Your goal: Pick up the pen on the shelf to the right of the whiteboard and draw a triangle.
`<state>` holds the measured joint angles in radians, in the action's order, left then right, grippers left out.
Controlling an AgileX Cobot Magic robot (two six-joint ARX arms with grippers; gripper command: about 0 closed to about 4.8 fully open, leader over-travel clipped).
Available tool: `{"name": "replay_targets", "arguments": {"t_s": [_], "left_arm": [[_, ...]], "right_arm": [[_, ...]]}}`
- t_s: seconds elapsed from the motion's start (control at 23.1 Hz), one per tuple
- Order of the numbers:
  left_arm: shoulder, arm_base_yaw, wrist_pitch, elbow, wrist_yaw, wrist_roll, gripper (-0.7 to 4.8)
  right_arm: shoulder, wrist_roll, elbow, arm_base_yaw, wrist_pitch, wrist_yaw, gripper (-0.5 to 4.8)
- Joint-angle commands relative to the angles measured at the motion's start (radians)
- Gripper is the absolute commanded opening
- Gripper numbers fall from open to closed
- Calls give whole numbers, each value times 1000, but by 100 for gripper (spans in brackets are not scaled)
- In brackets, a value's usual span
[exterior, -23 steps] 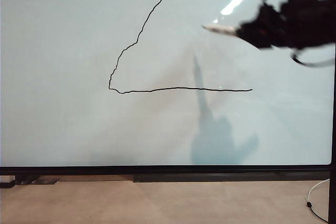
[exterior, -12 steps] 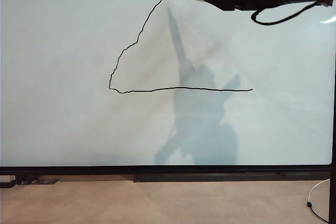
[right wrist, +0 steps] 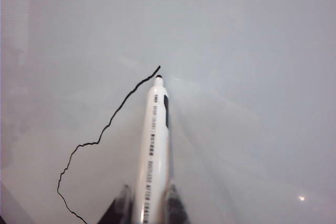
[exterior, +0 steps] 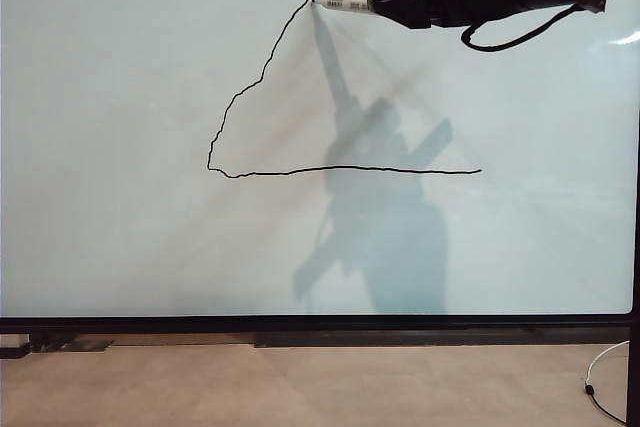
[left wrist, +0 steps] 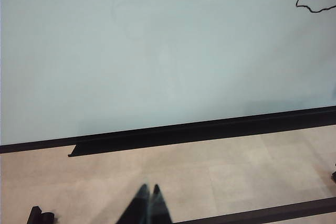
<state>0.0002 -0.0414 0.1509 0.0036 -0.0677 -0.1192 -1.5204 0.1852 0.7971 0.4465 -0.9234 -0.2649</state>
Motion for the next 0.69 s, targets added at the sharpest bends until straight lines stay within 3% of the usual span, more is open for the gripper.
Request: {"name": "replay_targets", "arguments": {"t_s": [0.04,0.69], "left_arm": [[0,0,-9,3,-3,-1,-5],[0,0,-9,3,-3,-1,-5]], "right_arm": [[1,6,6,0,-21,-3,-5],[0,53,39,-2,19,31,-6]]}}
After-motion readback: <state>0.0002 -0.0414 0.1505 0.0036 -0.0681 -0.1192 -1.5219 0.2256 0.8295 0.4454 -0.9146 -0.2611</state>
